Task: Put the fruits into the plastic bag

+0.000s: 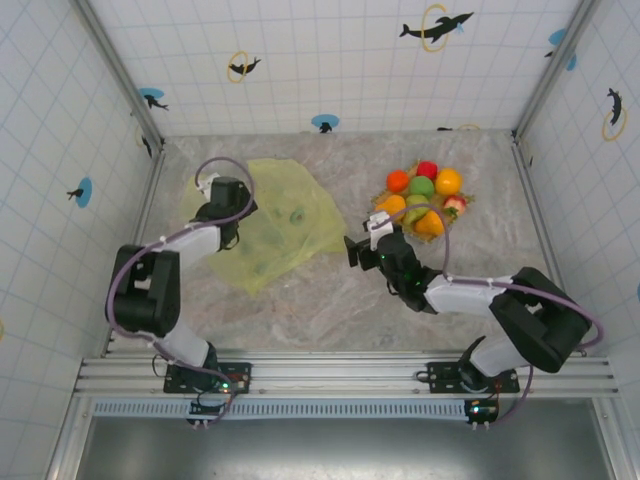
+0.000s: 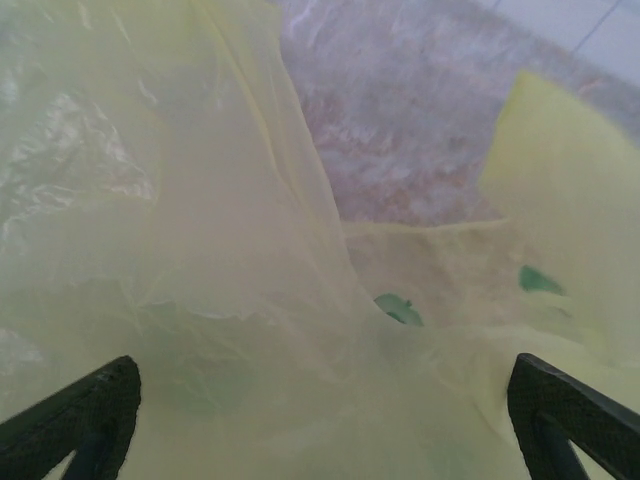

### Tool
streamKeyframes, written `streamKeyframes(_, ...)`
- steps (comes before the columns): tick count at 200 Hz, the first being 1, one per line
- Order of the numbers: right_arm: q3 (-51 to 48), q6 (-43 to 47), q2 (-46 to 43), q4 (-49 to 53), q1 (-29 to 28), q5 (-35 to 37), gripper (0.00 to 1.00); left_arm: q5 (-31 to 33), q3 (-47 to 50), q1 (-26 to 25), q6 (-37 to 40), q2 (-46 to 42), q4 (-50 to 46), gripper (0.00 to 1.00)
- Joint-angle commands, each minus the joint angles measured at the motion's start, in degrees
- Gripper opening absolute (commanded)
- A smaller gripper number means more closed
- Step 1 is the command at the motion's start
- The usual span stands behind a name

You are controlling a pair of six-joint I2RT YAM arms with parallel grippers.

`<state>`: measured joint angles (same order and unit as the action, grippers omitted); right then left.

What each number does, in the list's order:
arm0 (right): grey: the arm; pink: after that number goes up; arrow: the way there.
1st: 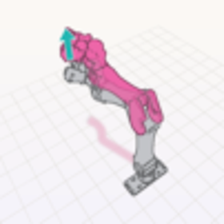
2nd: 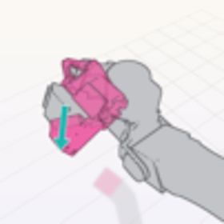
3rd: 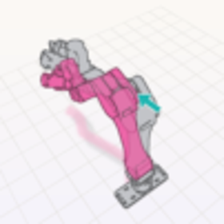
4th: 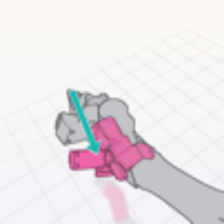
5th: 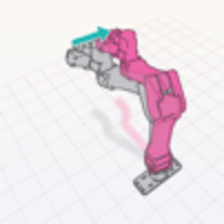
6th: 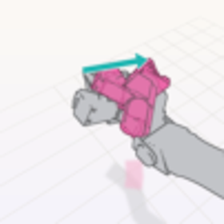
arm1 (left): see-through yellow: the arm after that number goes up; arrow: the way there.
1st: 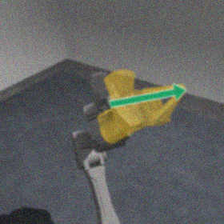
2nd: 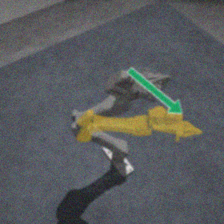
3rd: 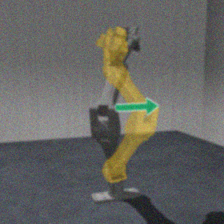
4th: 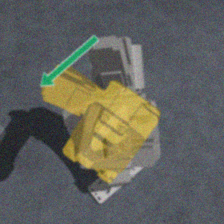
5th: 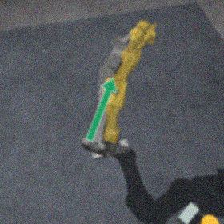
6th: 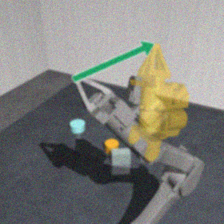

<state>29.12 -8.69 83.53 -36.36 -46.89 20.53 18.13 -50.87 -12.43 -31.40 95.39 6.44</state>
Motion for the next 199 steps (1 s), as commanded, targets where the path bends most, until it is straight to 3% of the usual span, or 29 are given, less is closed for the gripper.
streamKeyframes(1, 2.35, 0.43, 1.41, 0.03, -1.05, 0.17, 1.0, 1.07, -2.68, -0.1, 2.23, 4.18, -3.89, 0.84)
streamKeyframes(59, 1.04, 0.59, 0.03, 1.92, -1.54, 5.05, 1.0, -5.43, -4.11, -0.1, 5.78, 6.92, -0.9, 0.0)
streamKeyframes(111, 5.73, 1.31, 2.86, 5.7, -1.2, 4.29, 1.0, -10.96, 6.47, 0.49, 0.05, -9.28, 6.32, 0.0)
streamKeyframes(143, 11.74, -7.25, 9.57, 7.1, 1.26, -2.49, 0.99, -16.82, 9.54, 1.62, -2.98, -15.96, 6.7, 0.0)
streamKeyframes(195, 27.68, -18.67, 26.21, 17.05, 5.77, -9.48, 0.87, -17.37, 10.15, 1.69, -3.99, -20.62, 1.85, 0.0)
streamKeyframes(199, 29.1, -19.04, 27.51, 18.01, 5.88, -10.05, 0.85, -17.26, 10.09, 1.63, -3.77, -20.75, 1.47, 0.06)
